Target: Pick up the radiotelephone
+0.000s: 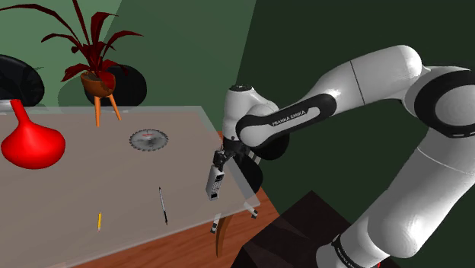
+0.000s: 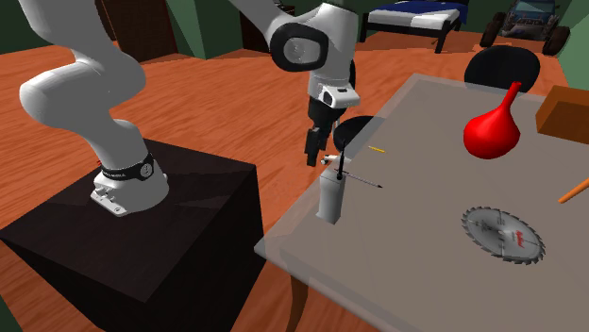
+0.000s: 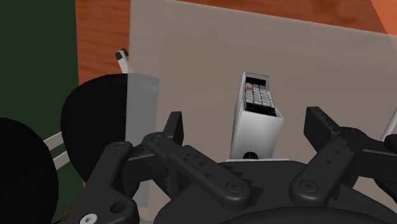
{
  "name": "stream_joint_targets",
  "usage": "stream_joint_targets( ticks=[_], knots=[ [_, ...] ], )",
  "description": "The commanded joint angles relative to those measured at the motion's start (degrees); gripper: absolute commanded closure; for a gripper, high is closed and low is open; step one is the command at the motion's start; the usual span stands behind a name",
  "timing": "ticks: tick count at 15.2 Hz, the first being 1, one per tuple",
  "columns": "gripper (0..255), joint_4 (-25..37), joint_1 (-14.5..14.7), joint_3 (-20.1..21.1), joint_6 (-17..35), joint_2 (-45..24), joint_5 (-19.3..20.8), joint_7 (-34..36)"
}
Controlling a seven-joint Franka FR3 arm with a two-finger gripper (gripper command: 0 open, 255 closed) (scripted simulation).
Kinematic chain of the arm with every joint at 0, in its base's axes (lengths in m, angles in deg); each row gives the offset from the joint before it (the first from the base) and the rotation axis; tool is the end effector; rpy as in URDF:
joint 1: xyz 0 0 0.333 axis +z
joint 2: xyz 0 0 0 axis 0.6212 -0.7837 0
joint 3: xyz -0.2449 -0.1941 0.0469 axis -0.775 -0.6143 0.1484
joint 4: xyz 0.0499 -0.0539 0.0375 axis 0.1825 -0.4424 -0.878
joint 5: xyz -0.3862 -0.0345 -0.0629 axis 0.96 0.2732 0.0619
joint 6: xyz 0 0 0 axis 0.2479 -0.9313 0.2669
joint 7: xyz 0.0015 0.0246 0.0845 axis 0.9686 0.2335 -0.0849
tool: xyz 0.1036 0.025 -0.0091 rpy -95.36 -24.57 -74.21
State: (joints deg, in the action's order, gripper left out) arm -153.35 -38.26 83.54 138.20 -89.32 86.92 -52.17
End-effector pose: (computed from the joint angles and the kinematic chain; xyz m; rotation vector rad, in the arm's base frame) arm 0.4949 0.1854 0.3063 3.0290 -0.0281 -0.0839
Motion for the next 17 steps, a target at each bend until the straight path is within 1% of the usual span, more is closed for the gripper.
stream_joint_targets(
  ticks=[1, 2, 3, 10, 12, 13, 17],
  knots=[
    [0, 3.82, 0.98, -0.39, 1.18, -5.90, 3.36, 3.22],
    [0, 5.56, 1.62, -0.78, 1.50, -8.33, 4.66, 4.46],
    [0, 6.02, 1.87, -0.97, 1.57, -8.94, 4.96, 4.75],
    [0, 5.59, 2.76, -2.26, 6.09, -13.45, 7.72, 6.91],
    [0, 5.59, 2.76, -2.27, 6.09, -13.45, 7.71, 6.91],
    [255, 5.71, 2.81, -2.27, 6.05, -13.54, 7.74, 6.96],
    [255, 5.77, 2.84, -2.27, 6.04, -13.60, 7.76, 6.99]
  ],
)
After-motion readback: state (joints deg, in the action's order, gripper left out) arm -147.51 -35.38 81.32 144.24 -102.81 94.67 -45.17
